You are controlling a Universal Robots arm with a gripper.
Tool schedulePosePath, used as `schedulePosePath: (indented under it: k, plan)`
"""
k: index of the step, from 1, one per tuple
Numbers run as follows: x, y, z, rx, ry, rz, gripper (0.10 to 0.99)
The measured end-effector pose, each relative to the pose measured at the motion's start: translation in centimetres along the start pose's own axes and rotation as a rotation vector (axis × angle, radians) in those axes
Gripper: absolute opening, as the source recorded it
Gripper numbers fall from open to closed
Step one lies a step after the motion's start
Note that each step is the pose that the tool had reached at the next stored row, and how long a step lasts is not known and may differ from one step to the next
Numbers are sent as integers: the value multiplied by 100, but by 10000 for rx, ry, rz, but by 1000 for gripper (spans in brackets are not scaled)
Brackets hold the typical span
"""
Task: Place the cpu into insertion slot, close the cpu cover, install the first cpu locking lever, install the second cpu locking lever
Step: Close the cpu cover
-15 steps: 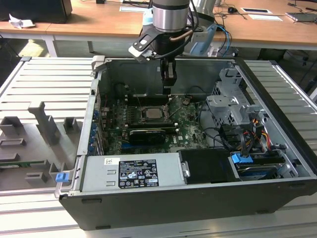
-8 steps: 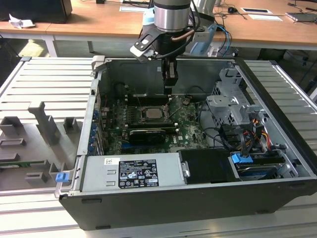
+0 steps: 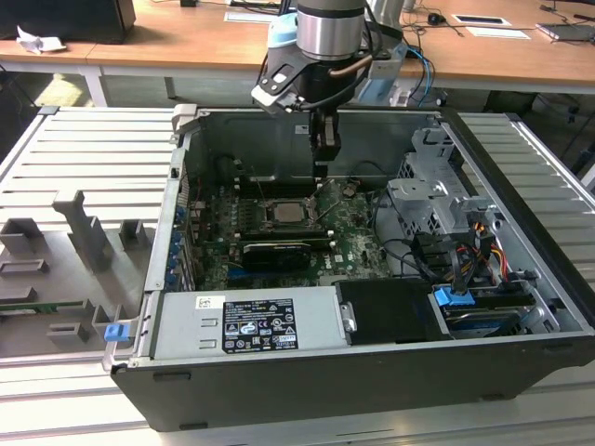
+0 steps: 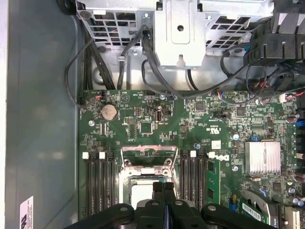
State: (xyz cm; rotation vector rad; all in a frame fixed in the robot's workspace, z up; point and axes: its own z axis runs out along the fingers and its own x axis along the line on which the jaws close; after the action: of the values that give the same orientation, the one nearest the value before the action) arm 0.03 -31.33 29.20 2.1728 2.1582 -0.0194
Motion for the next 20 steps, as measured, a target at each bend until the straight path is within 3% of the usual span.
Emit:
schedulePosePath:
  k: [5,9,20]
  plan:
    - [1,93,4,64,-3,-4,110]
    - [3,231,11,142,-4,-13,110]
    - [4,358,18,145,-12,-13,110]
